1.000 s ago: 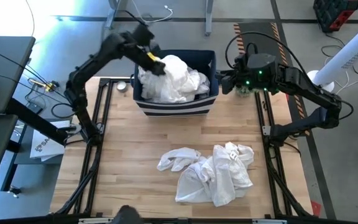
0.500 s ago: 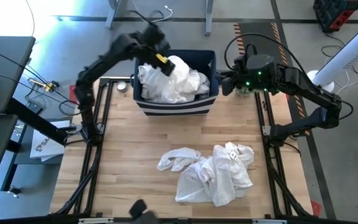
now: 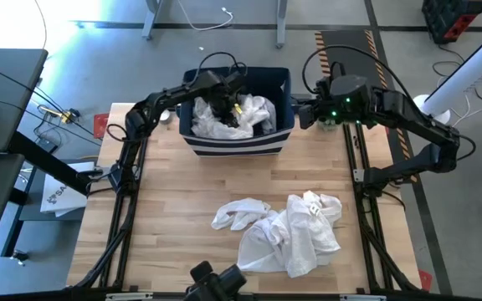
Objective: Sort clothes
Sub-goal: Put the white dress into the blue bin, then put the white sock into the blue bin
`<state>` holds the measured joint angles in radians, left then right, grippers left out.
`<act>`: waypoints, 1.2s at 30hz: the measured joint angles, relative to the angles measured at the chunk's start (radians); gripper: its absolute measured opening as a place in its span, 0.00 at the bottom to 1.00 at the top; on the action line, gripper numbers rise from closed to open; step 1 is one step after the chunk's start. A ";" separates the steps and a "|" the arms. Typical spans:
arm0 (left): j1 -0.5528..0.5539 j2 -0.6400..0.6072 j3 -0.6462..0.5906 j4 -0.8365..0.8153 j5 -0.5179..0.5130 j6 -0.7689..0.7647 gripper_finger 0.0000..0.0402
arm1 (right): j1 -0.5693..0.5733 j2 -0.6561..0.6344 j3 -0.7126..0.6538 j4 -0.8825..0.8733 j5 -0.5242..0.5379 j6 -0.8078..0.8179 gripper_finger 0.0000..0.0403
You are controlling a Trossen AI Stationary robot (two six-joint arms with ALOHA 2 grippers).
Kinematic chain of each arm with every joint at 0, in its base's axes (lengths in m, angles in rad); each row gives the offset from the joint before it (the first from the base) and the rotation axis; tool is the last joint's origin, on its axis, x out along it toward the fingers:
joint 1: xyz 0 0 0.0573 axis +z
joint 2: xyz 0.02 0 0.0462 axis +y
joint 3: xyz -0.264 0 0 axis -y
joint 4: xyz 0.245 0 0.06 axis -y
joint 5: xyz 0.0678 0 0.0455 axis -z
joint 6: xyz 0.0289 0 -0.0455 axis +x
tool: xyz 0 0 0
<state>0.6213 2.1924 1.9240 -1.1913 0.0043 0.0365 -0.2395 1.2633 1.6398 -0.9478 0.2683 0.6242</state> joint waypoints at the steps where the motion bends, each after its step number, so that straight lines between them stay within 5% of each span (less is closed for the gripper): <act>1: 0.001 -0.002 0.005 -0.006 -0.003 0.002 0.34 | 0.002 0.000 0.000 0.000 0.006 0.001 0.42; 9: 0.000 -0.127 0.124 -0.087 -0.036 0.021 0.38 | 0.028 0.000 0.000 0.001 0.021 0.000 0.42; 18: 0.002 -0.265 0.276 -0.202 -0.002 -0.077 0.67 | 0.039 0.000 0.000 0.002 0.021 -0.029 0.42; 22: -0.027 -0.359 0.284 -0.209 0.024 -0.162 0.71 | 0.039 0.000 0.000 0.001 0.002 -0.072 0.42; 27: -0.168 -0.517 0.288 -0.213 -0.053 -0.261 0.68 | 0.060 0.022 0.001 0.000 -0.113 -0.156 0.42; 33: -0.428 -0.656 0.287 -0.279 -0.295 -0.478 0.65 | 0.210 0.121 0.001 0.006 -0.481 -0.387 0.42; 36: -0.554 -0.701 0.288 -0.346 -0.407 -0.590 0.65 | 0.311 0.207 0.001 -0.006 -0.538 -0.445 0.42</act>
<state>0.0669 1.4915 2.2116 -1.5375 -0.4028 -0.5531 0.0715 1.4706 1.6409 -0.9538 -0.2698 0.1787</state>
